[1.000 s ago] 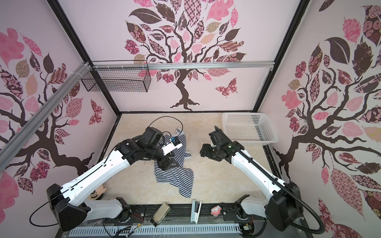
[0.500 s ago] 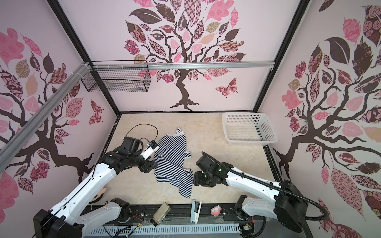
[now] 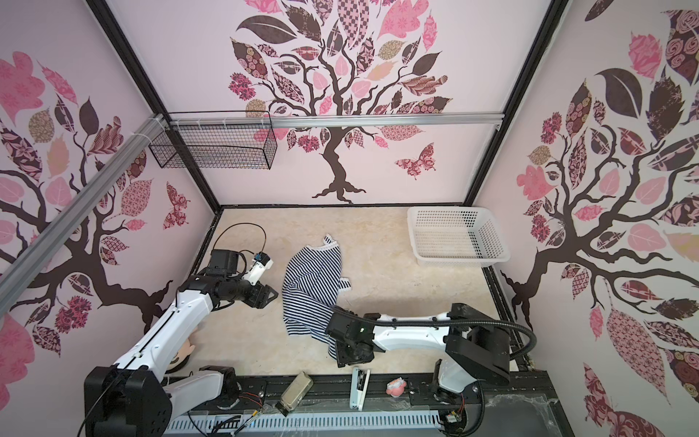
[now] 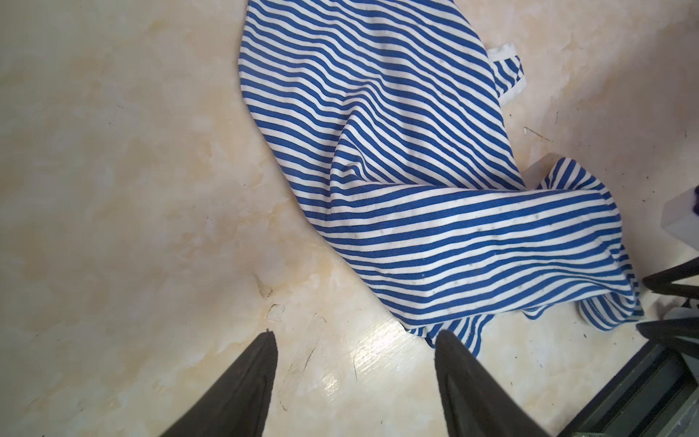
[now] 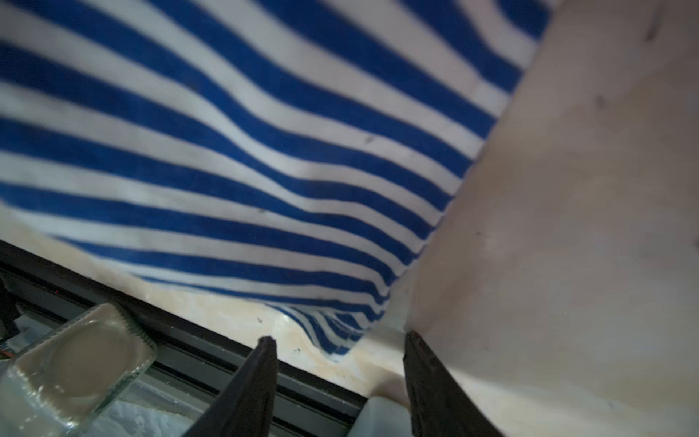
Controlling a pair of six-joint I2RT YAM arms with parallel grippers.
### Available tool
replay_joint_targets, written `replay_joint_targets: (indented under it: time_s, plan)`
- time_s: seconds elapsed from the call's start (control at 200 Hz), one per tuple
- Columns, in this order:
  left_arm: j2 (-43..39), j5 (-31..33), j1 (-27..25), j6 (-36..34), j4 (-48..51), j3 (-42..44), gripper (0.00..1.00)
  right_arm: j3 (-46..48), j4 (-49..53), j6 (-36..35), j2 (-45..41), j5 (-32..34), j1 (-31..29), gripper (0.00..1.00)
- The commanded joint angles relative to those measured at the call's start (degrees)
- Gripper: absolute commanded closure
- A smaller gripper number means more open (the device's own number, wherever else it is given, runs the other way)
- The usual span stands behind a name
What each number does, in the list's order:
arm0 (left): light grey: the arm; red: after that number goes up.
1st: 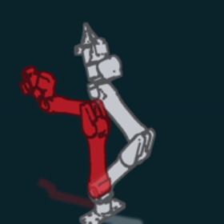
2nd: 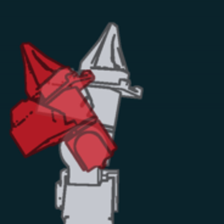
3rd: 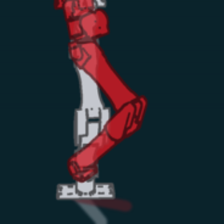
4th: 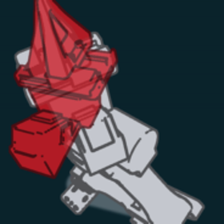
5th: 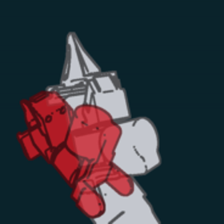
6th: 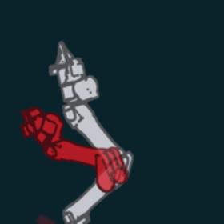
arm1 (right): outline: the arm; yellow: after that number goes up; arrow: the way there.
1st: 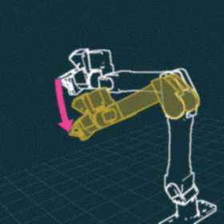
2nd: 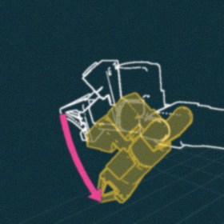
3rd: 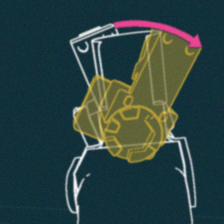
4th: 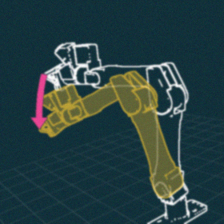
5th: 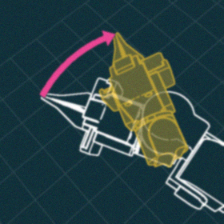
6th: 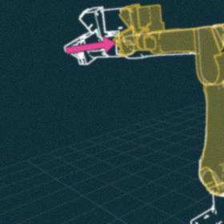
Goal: Fold and stack the tank tops
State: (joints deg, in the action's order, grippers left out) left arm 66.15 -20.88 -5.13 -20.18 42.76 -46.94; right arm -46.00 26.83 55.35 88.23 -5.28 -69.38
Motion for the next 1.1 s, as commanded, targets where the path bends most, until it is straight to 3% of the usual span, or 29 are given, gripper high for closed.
replay_joint_targets:
  time_s: [0.0,0.165,0.31,0.54,0.691,0.941,1.096]
  plan:
    - [-1.94,-1.04,0.32,1.0,-1.65,1.33,0.3,-0.78,1.35,0.88,2.15,2.93,-0.4,0.42]
    - [-3.97,-1.34,0.4,1.8,-2.02,3.38,0.3,-0.72,1.83,1.72,3.68,5.44,-0.4,0.44]
    - [-5.57,-1.44,0.38,1.81,-1.61,4.53,0.3,0.15,0.72,2.11,4.75,5.32,-0.4,0.53]
    - [-7.87,-1.18,0.38,1.32,-1.78,6.7,0.3,-1.89,-1.34,0.44,4.42,6.61,-0.22,0.8]
    - [-8.22,0.22,0.39,0.76,-2.11,7.11,0.3,-8.46,0.58,-3.08,1.57,10.03,-0.14,1.0]
    - [-9.81,1.75,0.68,0.41,-2.57,6.85,0.3,-23.1,9.89,-8.63,-0.32,14.23,1.54,1.0]
    - [-9.72,0.93,0.86,1.01,-2.27,5.43,0.3,-32.42,13.58,-12.29,-1.22,14.4,6.61,1.0]
